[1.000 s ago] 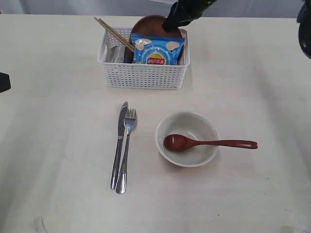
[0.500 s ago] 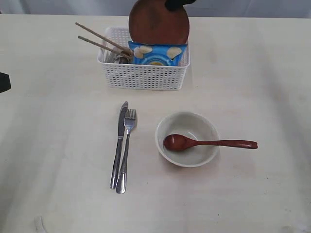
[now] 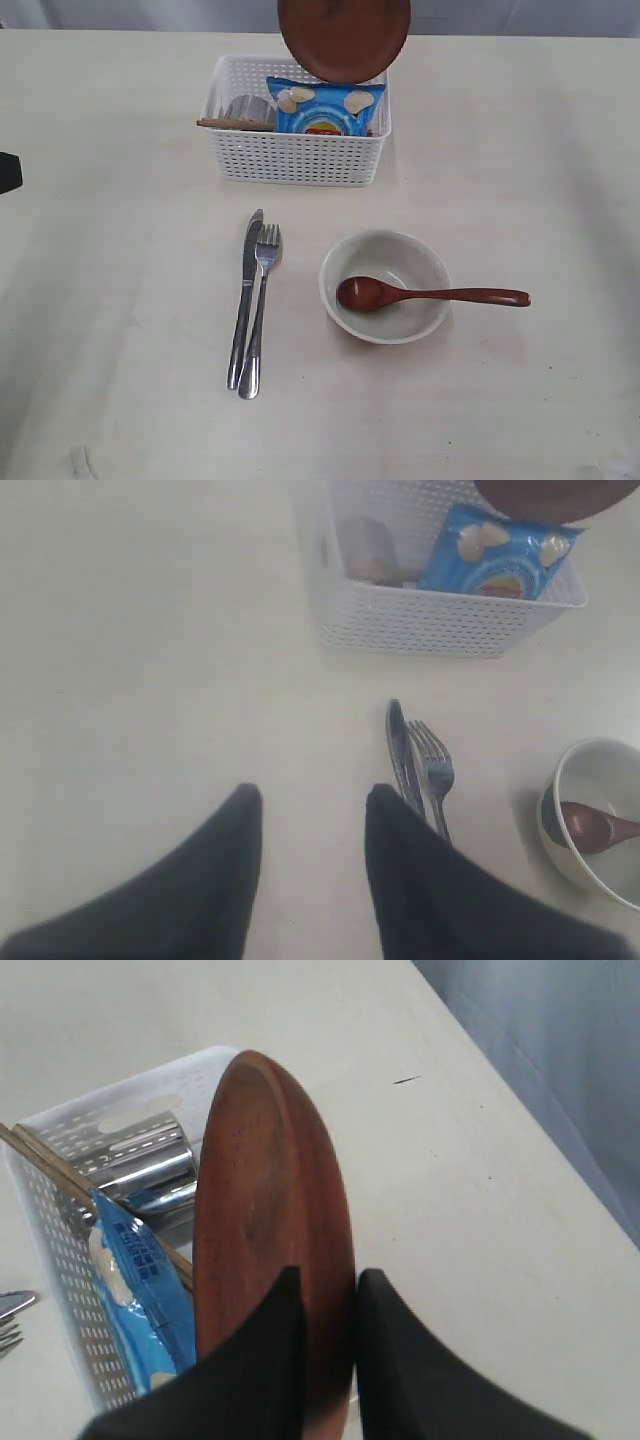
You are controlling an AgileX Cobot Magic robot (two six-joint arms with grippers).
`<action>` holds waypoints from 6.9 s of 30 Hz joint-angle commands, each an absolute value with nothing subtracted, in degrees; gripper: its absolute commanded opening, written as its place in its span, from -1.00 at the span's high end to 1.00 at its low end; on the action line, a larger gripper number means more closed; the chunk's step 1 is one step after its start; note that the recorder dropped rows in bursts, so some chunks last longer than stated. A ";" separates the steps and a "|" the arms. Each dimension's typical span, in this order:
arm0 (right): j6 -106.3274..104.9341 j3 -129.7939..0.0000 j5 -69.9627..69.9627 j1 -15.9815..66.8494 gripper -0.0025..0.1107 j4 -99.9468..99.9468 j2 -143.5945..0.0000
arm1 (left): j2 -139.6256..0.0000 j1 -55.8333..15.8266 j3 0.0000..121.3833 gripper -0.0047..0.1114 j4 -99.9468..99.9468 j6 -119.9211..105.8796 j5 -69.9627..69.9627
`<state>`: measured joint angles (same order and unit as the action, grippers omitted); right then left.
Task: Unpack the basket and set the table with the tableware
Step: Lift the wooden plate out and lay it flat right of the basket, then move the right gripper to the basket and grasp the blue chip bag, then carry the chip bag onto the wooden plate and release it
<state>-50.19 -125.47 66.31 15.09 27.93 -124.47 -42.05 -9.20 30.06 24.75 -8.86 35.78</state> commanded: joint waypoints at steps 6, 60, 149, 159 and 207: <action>-39.45 -125.84 67.00 14.81 0.96 20.74 -117.41 | -41.95 -9.26 29.69 0.34 24.47 -9.21 35.72; -41.10 -73.24 40.82 2.77 0.96 53.47 -115.31 | -41.95 -9.26 27.25 0.92 27.88 -11.62 36.15; -39.31 -102.93 38.51 32.79 -0.20 13.57 -125.12 | -41.95 -9.26 27.25 0.92 29.27 -11.62 34.29; -40.55 -102.93 37.73 32.88 -0.20 10.03 -126.35 | -41.95 -9.26 27.25 0.92 29.26 -11.62 34.07; -17.32 -79.46 44.16 15.57 0.96 10.68 -106.37 | -41.95 -9.26 27.12 0.92 29.26 -12.83 34.92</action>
<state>-17.61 -81.39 49.29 15.91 8.87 -106.32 -42.05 -9.20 26.83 28.91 -12.62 34.81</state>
